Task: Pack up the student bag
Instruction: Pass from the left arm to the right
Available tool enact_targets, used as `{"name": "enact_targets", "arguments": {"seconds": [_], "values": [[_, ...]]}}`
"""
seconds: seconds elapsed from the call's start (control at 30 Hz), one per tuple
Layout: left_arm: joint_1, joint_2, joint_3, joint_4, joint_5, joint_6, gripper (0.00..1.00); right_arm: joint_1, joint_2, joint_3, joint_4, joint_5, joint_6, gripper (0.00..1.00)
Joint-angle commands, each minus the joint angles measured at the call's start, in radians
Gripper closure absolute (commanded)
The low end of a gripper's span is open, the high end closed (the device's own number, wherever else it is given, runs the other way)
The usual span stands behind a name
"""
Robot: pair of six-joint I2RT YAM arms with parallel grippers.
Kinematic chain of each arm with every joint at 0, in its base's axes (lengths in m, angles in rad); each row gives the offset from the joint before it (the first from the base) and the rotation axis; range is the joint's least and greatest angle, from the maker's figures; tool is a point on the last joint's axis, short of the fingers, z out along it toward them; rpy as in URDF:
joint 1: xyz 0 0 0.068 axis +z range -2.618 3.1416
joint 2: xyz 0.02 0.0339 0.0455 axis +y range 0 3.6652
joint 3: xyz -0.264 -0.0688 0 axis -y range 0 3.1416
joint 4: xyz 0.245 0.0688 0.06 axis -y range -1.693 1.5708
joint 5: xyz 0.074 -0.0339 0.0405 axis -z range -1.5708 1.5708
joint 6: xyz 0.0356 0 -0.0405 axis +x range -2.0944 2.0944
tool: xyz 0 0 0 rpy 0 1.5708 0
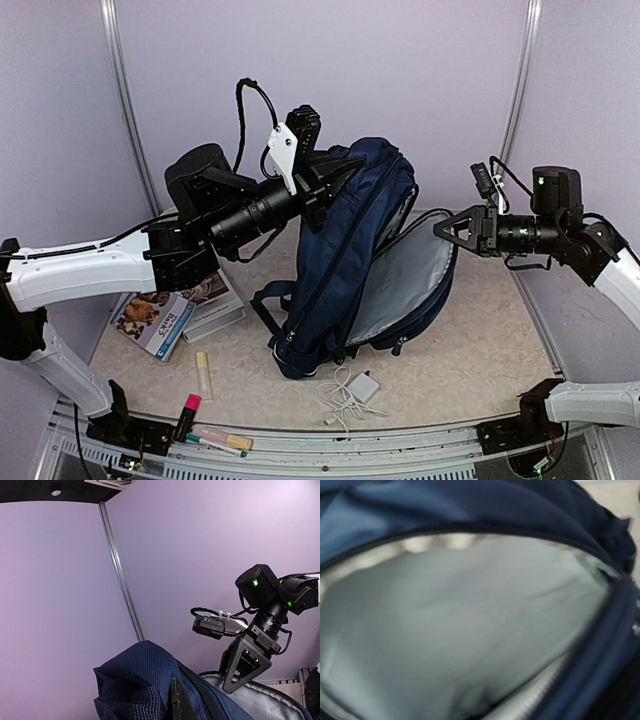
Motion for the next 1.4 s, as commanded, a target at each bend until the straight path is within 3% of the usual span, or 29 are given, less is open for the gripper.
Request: {"name": "enact_targets", "arguments": {"seconds": [0.0,0.07,0.1,0.33,0.43,0.67,0.8,0.9,0.97,1.07,1.1,1.23,1.37], "values": [[0.004,-0.011,0.047,0.14,-0.013,0.013,1.0,0.015,0.027,-0.025,0.035,0.014,-0.015,0.66],[0.005,-0.016,0.049,0.128,-0.019,0.022,1.0,0.015,0.044,-0.027,0.055,0.014,-0.016,0.97],[0.006,-0.019,0.046,0.128,-0.022,0.025,1.0,0.015,0.052,-0.023,0.061,0.027,-0.017,1.0],[0.031,-0.041,0.012,0.134,-0.022,0.017,1.0,0.012,0.122,0.055,0.069,0.08,-0.062,1.0],[0.065,-0.038,-0.002,0.17,-0.003,-0.008,1.0,-0.016,0.189,0.174,0.047,0.117,-0.14,1.0],[0.154,0.024,0.086,0.198,0.022,-0.073,1.0,-0.15,0.437,0.575,0.089,0.221,-0.274,1.0],[0.18,0.031,0.109,0.206,-0.005,-0.121,1.0,-0.167,0.636,0.977,0.001,0.275,-0.408,1.0],[0.19,0.026,0.064,0.212,-0.017,-0.23,1.0,-0.166,0.732,1.216,-0.083,0.226,-0.514,1.0],[0.193,0.016,-0.017,0.239,-0.029,-0.324,1.0,-0.165,0.723,1.191,-0.058,0.172,-0.55,1.0],[0.196,0.003,-0.177,0.305,-0.042,-0.493,1.0,-0.144,0.655,0.989,0.049,0.109,-0.602,1.0],[0.195,0.003,-0.24,0.323,-0.042,-0.547,0.93,-0.128,0.638,0.936,0.066,0.099,-0.641,1.0],[0.196,-0.004,-0.369,0.274,-0.04,-0.679,0.44,-0.046,0.628,0.862,0.023,0.22,-0.846,1.0],[0.195,-0.097,-0.457,0.159,-0.092,-0.693,0.03,-0.018,0.656,0.875,-0.015,0.284,-0.911,1.0]]}}
